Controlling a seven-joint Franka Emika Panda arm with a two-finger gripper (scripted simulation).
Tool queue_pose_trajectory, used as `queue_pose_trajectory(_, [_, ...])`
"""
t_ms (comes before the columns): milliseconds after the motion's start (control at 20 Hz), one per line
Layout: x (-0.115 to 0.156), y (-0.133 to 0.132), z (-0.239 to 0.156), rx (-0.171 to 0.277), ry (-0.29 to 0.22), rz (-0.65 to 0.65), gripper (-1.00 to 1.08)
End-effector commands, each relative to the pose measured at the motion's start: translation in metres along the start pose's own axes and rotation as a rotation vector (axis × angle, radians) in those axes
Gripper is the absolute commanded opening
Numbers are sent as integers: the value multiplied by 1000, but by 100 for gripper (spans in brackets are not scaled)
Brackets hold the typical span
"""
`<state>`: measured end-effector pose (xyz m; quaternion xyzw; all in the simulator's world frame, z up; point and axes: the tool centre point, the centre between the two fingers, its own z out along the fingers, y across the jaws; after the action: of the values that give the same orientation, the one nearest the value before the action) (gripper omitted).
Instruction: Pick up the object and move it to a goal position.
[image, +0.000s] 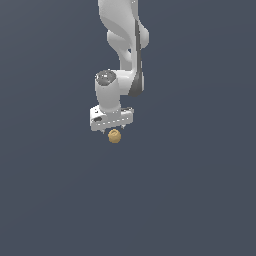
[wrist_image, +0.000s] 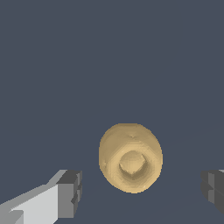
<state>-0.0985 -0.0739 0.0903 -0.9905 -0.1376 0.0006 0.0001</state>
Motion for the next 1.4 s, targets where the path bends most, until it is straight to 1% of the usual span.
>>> queue_pose_trajectory(0, [0,0,1,0,0,0,100])
queue_pose_trajectory(200, [0,0,11,0,0,-1,100])
queue_pose_trajectory(600, [-2,0,44,0,1,-3,100])
queue_pose_trajectory(850, [-1,0,50,0,1,-4,100])
queue_pose_trajectory(900, [-1,0,50,0,1,-4,-100])
queue_pose_trajectory(1350, [-1,0,50,0,1,-4,-100])
